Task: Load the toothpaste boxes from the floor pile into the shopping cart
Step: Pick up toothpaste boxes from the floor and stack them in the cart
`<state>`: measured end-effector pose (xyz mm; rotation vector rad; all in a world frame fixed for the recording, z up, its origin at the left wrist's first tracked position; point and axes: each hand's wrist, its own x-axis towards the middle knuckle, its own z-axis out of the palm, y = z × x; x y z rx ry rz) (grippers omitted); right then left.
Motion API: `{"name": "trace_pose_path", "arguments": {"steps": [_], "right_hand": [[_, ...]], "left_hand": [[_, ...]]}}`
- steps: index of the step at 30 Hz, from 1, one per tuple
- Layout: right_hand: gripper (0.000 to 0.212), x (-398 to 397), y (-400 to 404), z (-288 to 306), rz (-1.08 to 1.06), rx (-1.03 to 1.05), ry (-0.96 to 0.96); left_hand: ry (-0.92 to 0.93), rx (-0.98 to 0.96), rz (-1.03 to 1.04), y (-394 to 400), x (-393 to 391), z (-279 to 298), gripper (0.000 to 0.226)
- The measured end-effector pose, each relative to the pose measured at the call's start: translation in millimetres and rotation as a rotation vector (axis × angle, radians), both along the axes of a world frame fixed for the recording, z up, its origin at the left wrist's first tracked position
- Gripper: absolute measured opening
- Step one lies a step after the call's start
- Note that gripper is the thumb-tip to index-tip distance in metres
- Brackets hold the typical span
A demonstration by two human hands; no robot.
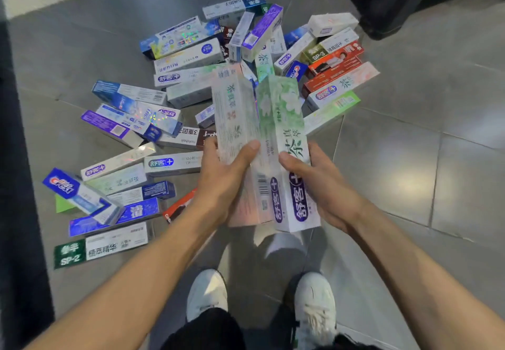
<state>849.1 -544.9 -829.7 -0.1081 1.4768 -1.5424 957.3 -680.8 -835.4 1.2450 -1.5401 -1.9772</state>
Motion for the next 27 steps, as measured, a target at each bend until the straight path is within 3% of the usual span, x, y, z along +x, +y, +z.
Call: {"name": "trace_pose_path", "arguments": {"steps": [7, 17, 22, 27], "right_hand": [[0.041, 3.3, -14.1, 203.6, -0.048, -0.059, 0.120], [0.047, 27.6, -0.4, 531.9, -0.103, -0.100, 0.284], [0.046, 40.6, 23.0, 641.7, -0.111, -0.118, 0.292], [0.051, 56.1, 47.6, 705.1, -0.127, -0.116, 0.409]], "left_hand": [[0.087, -0.031, -0.024, -10.9, 2.6, 210.9, 0.067], [0.073, -0.133, -0.001, 19.2, 22.2, 539.4, 0.034], [0.099, -0.192, 0.008, 48.0, 34.3, 647.5, 0.041], [0.166, -0.201, 0.007, 69.4, 42.6, 712.1, 0.048]]}}
